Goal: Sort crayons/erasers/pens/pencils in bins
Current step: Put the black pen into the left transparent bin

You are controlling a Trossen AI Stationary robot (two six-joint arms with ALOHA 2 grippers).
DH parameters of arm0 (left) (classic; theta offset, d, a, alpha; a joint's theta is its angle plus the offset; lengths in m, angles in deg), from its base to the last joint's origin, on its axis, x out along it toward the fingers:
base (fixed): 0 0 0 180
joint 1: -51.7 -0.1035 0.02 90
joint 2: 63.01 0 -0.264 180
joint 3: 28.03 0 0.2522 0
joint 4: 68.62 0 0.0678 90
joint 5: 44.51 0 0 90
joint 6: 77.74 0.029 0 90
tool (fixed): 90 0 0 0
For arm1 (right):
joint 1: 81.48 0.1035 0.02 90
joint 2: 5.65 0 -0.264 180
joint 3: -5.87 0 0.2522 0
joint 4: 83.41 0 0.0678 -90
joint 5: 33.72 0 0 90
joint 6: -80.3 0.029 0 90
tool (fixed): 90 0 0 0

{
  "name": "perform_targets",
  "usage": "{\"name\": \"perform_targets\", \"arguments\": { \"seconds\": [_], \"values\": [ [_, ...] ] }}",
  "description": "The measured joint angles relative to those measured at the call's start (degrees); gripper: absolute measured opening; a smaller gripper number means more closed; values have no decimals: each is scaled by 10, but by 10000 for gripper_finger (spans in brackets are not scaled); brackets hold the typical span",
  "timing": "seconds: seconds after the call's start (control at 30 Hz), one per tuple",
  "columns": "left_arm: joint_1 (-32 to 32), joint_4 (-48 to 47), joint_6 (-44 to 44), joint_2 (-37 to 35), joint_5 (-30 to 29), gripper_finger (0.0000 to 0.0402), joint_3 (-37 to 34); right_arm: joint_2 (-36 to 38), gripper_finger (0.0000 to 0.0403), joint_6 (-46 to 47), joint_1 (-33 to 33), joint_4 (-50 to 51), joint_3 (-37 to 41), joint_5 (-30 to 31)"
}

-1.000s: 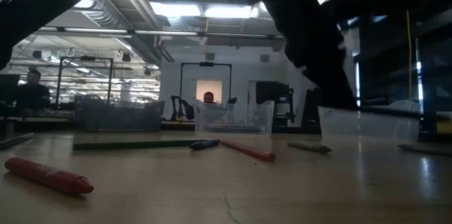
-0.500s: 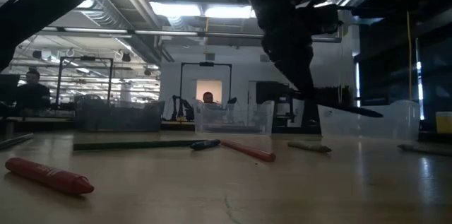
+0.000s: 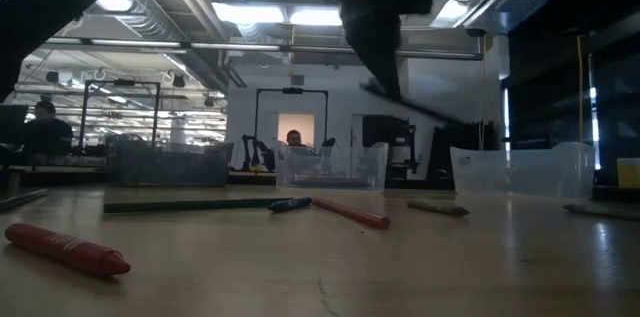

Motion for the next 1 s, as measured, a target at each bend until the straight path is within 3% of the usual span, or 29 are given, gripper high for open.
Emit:
{"name": "perform_targets", "arguments": {
  "seconds": [0.13, 0.27, 0.57, 0.73, 0.87, 1.0],
  "values": [
    [-23, -6, -2, -26, -5, 2, -23, -7, 172, 12, 3, -1, 0, -8],
    [-56, 41, -4, -84, -5, 2, -93, -16, 172, 19, 3, -2, 0, -18],
    [-152, 304, 5, -232, 27, 3, -392, -38, 172, 34, 4, -18, 0, -21],
    [-222, 397, 13, -235, 69, 3, -487, -43, 172, 29, 4, -48, 0, 8],
    [-259, 427, 4, -217, 150, 3, -514, -49, 172, 17, 3, -60, 0, 28],
    [-267, 444, -6, -197, 165, 3, -522, -48, 172, 13, 3, -65, 0, 35]
  ]
}}
